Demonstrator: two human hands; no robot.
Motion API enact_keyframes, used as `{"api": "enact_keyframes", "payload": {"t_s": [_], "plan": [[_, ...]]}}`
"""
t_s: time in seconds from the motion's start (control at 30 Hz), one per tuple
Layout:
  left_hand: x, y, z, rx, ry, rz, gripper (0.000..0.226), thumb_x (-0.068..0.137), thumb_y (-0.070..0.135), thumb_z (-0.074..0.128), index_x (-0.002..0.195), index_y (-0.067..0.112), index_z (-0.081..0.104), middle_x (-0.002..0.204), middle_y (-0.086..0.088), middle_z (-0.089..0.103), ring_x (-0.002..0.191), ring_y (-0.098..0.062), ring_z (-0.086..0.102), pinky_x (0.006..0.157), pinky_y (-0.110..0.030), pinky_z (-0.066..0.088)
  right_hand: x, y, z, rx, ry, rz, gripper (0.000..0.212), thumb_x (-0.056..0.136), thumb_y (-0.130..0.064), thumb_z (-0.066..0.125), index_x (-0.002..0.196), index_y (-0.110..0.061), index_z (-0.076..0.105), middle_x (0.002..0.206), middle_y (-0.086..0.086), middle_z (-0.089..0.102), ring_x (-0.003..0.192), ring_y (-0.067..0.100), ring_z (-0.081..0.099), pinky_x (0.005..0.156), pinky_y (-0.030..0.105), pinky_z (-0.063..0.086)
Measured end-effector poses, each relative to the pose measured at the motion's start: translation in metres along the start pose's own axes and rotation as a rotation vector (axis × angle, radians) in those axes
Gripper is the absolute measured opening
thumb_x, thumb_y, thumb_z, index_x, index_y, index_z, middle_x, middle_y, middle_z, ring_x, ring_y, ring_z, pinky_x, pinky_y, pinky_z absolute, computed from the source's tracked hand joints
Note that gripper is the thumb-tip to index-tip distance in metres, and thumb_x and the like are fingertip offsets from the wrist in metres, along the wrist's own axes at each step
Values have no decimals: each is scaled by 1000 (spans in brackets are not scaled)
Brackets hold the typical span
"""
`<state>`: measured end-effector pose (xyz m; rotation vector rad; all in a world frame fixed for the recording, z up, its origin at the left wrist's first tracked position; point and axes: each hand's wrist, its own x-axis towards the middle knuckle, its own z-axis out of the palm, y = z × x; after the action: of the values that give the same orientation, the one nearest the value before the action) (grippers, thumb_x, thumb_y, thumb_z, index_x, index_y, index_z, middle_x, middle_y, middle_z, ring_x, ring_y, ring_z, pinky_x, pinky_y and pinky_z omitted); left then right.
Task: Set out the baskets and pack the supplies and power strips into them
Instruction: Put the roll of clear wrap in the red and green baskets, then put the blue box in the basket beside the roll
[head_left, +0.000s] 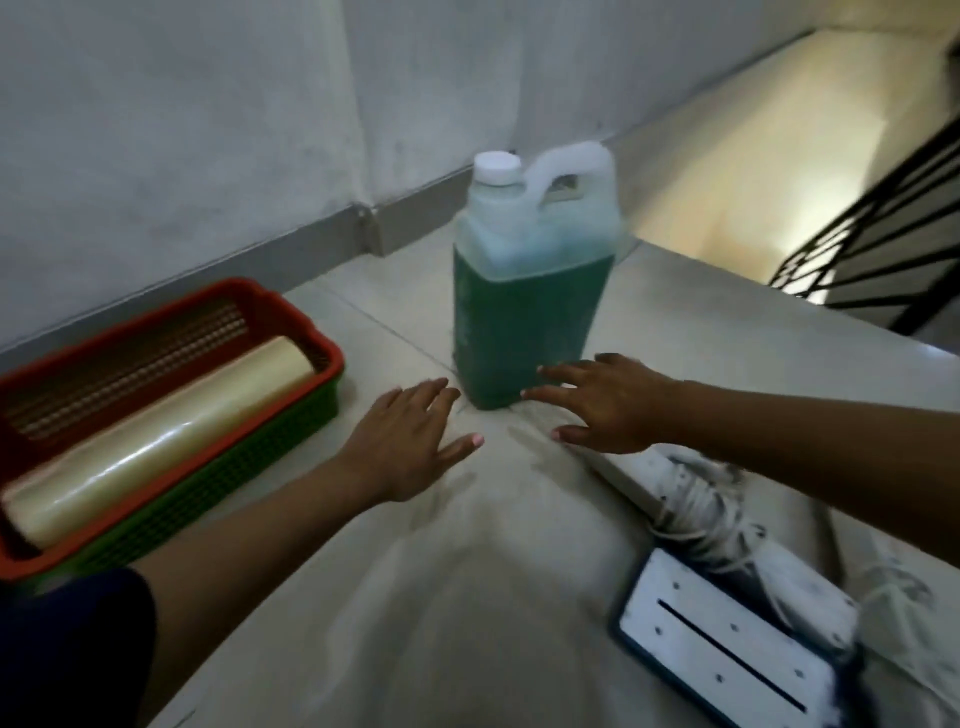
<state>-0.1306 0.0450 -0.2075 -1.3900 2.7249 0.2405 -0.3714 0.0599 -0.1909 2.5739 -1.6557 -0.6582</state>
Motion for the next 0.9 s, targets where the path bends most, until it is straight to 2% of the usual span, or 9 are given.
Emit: {"api": "enact_keyframes", "payload": {"t_s": [0.17, 0.27, 0.37, 0.47, 0.53, 0.67, 0.73, 0.8, 0.9], "plan": [[22, 55, 10, -7, -52, 130, 68, 92, 61, 26, 144, 16, 27, 153, -7, 31, 135, -24, 36, 113, -38, 28, -48, 36, 28, 47, -90, 184, 72, 89, -67, 32, 149, -34, 10, 159, 5, 18, 141, 26, 27, 111, 46, 29], [31, 71, 14, -4, -66, 164, 66, 92, 60, 29, 142, 17, 28, 150, -5, 35, 132, -24, 40, 110, -36, 29, -63, 45, 57, 293, -215, 361, 90, 80, -72, 47, 150, -31, 7, 155, 13, 22, 136, 33, 34, 107, 46, 35], [38, 81, 18, -35, -93, 150, 65, 92, 59, 30, 143, 18, 28, 150, -4, 36, 131, -23, 41, 110, -36, 31, -71, 46, 92, 405, -346, 440, 107, 73, -75, 55, 150, -27, 0, 157, 18, 12, 141, 37, 25, 111, 45, 30], [43, 83, 24, -46, -130, 124, 64, 93, 57, 33, 143, 18, 28, 150, -5, 36, 130, -22, 43, 108, -36, 35, -75, 44, 113, 422, -276, 451, 119, 62, -84, 52, 149, -28, -5, 158, 19, 11, 143, 38, 16, 114, 50, 25], [44, 88, 32, -42, -149, 125, 60, 93, 54, 36, 141, 18, 30, 146, -6, 40, 126, -23, 46, 104, -37, 39, -83, 36, 112, 352, -171, 407, 114, 63, -83, 51, 149, -31, -4, 153, 22, 16, 138, 40, 22, 111, 51, 28], [37, 118, 63, -155, -291, 160, 51, 93, 45, 47, 134, 16, 41, 133, -7, 51, 116, -22, 51, 96, -32, 43, -109, 5, 105, 168, 113, 64, 84, 76, -72, 48, 142, -23, 30, 127, 14, 43, 111, 26, 41, 95, 43, 38], [32, 139, 82, -309, -426, 144, 44, 91, 41, 52, 125, 12, 52, 125, -10, 58, 110, -21, 56, 86, -25, 42, -117, -7, 114, 111, 49, -76, 77, 79, -70, 46, 134, -16, 44, 127, 15, 47, 111, 28, 42, 95, 44, 37], [27, 156, 99, -420, -512, 134, 41, 91, 40, 54, 116, 8, 58, 119, -11, 64, 106, -21, 60, 76, -21, 40, -119, -9, 122, 88, -2, -91, 76, 80, -71, 44, 129, -14, 51, 127, 16, 50, 112, 30, 43, 97, 44, 36], [22, 166, 113, -518, -527, 86, 40, 92, 35, 55, 119, 6, 52, 122, -12, 61, 109, -23, 59, 82, -26, 45, -116, -6, 122, 86, -7, -87, 75, 79, -73, 46, 125, -14, 54, 124, 15, 50, 111, 30, 43, 97, 46, 36]]}}
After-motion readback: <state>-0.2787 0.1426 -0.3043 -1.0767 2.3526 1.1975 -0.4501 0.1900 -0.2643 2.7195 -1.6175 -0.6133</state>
